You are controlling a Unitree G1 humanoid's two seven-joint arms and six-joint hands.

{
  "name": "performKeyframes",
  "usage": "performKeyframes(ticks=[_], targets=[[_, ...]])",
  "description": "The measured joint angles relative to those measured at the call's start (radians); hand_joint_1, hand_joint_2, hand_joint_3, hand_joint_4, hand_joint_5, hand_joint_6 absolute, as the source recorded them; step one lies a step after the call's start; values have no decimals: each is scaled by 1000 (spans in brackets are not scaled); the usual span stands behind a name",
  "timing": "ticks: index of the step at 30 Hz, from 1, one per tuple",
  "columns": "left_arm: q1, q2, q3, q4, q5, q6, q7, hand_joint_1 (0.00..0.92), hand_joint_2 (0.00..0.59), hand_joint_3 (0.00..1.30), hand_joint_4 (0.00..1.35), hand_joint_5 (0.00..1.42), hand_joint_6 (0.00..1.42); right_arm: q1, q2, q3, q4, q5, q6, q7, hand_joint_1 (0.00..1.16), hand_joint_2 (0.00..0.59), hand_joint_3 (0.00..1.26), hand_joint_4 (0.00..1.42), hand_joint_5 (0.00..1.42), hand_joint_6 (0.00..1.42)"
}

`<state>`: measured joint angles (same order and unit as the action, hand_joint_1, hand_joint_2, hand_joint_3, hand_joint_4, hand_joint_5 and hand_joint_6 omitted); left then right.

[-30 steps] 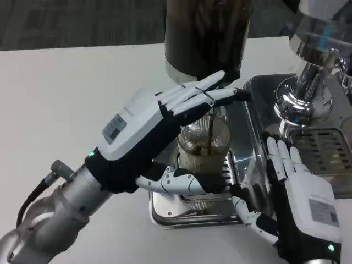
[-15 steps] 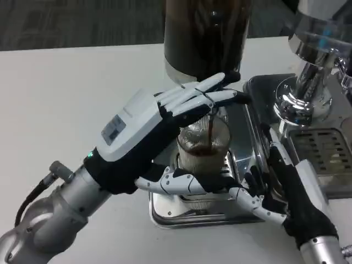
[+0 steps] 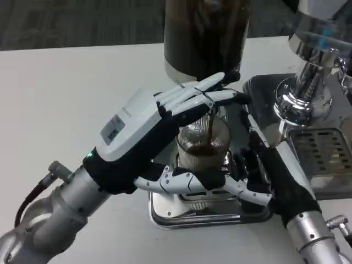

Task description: Grasp the cup under the faucet to collect the drink, then remove the cup.

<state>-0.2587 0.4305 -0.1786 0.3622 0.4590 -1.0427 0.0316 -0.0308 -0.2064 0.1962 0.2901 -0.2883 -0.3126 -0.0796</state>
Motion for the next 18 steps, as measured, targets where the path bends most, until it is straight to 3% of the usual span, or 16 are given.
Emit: performKeyframes(ticks=[18], targets=[[34, 4, 1, -43, -17, 33, -1, 0, 167, 289, 91, 307, 217, -101, 38, 9, 124, 0, -37, 43, 666, 178, 0, 0, 0, 51]])
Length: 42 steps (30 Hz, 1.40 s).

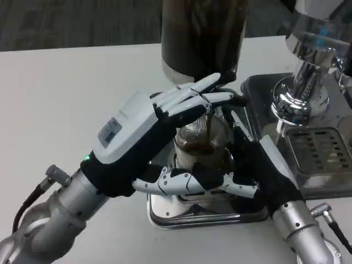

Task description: Grasp the cup under the faucet to collect the drink, then remove the cup.

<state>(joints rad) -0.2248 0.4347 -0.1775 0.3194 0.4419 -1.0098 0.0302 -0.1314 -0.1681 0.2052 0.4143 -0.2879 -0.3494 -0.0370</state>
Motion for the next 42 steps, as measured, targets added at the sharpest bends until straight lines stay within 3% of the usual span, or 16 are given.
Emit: performKeyframes(ticks=[13, 20, 26, 35, 42], targets=[[23, 0, 37, -36, -3, 25, 2, 0, 176, 248, 40, 229, 134, -24, 8, 4, 29, 0, -13, 4, 657, 186, 0, 0, 0, 50], [58, -4, 130, -65, -35, 49, 28, 0, 187, 212, 6, 161, 78, -23, 13, 5, 30, 0, -18, 6, 656, 187, 0, 0, 0, 53], [104, -41, 247, -134, -42, 81, 114, 0, 189, 215, 5, 155, 74, -19, 13, 3, 30, -1, -24, 1, 654, 187, 0, 0, 0, 75], [152, -55, 291, -142, -35, 98, 148, 0, 205, 214, 0, 132, 51, -17, 14, 5, 30, -6, -32, -3, 654, 192, 0, 0, 0, 90], [244, -66, 355, -153, 92, 176, 256, 0, 212, 188, 0, 94, 13, -12, 23, 8, 30, -13, -38, -8, 654, 190, 0, 0, 0, 93]])
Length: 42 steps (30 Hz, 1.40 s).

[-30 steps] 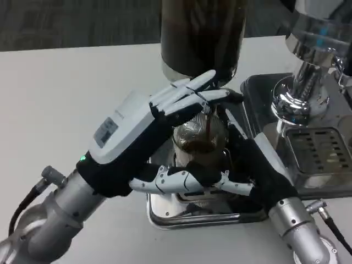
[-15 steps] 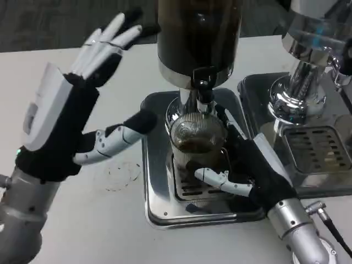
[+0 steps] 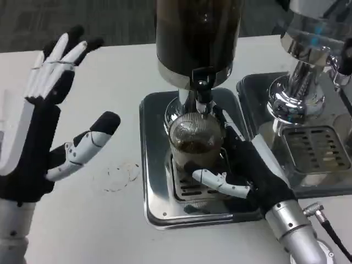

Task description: Grasp the cup under the faucet to collect the drink, then remove the cup.

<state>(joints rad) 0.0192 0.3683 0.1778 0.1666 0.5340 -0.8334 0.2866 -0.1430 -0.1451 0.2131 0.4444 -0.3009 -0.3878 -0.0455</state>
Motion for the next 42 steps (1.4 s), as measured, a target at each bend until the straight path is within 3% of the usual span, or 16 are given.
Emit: performKeyframes(ticks=[8, 19, 38, 42], targets=[[55, 26, -9, 93, 48, 51, 35, 0, 216, 178, 0, 80, 0, 4, 27, 0, 0, -2, -11, -29, 654, 188, 0, 0, 0, 87], [71, 59, -80, 218, 62, 68, 52, 0, 215, 178, 0, 80, 0, -2, 59, 0, 61, -7, -47, -62, 661, 181, 0, 0, 0, 78], [70, 91, -159, 315, 64, 80, 104, 0, 212, 178, 0, 81, 0, -72, 73, 5, 153, -8, -83, -76, 747, 178, 0, 1, 11, 175], [70, 93, -160, 317, 64, 83, 112, 0, 215, 178, 0, 87, 0, -88, 73, 11, 171, -8, -84, -66, 755, 180, 0, 61, 61, 212]])
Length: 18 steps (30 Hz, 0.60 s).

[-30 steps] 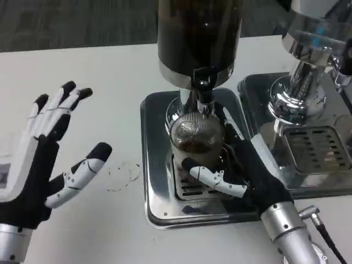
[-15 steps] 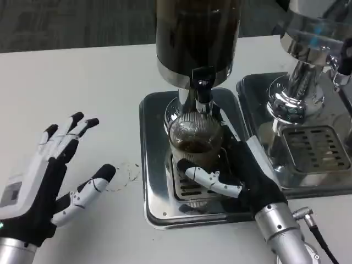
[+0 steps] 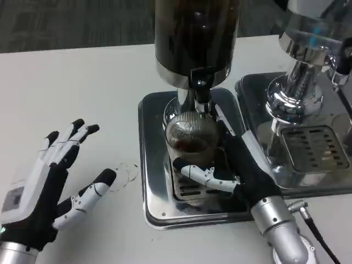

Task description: Grasp the cup under the faucet to collect the drink, then remove the cup.

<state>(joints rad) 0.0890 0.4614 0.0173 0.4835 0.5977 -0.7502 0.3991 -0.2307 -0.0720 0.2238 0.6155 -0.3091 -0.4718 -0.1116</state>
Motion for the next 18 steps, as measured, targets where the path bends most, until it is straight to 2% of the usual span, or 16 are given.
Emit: performKeyframes(ticks=[6, 13, 18], targets=[[0, 1, -2, 0, -1, 0, 2, 0, 217, 178, 0, 91, 0, -5, 2, 13, 8, 0, -3, 4, 772, 186, 13, 147, 120, 270], [0, 1, -5, 1, -2, 1, 2, 0, 217, 178, 0, 95, 5, -8, 8, 12, 11, 4, -6, -5, 802, 189, 242, 295, 240, 373], [0, 1, -4, 1, -7, 1, 2, 0, 218, 178, 0, 110, 7, -8, 16, 8, 16, 10, -10, -15, 867, 205, 313, 403, 322, 448]])
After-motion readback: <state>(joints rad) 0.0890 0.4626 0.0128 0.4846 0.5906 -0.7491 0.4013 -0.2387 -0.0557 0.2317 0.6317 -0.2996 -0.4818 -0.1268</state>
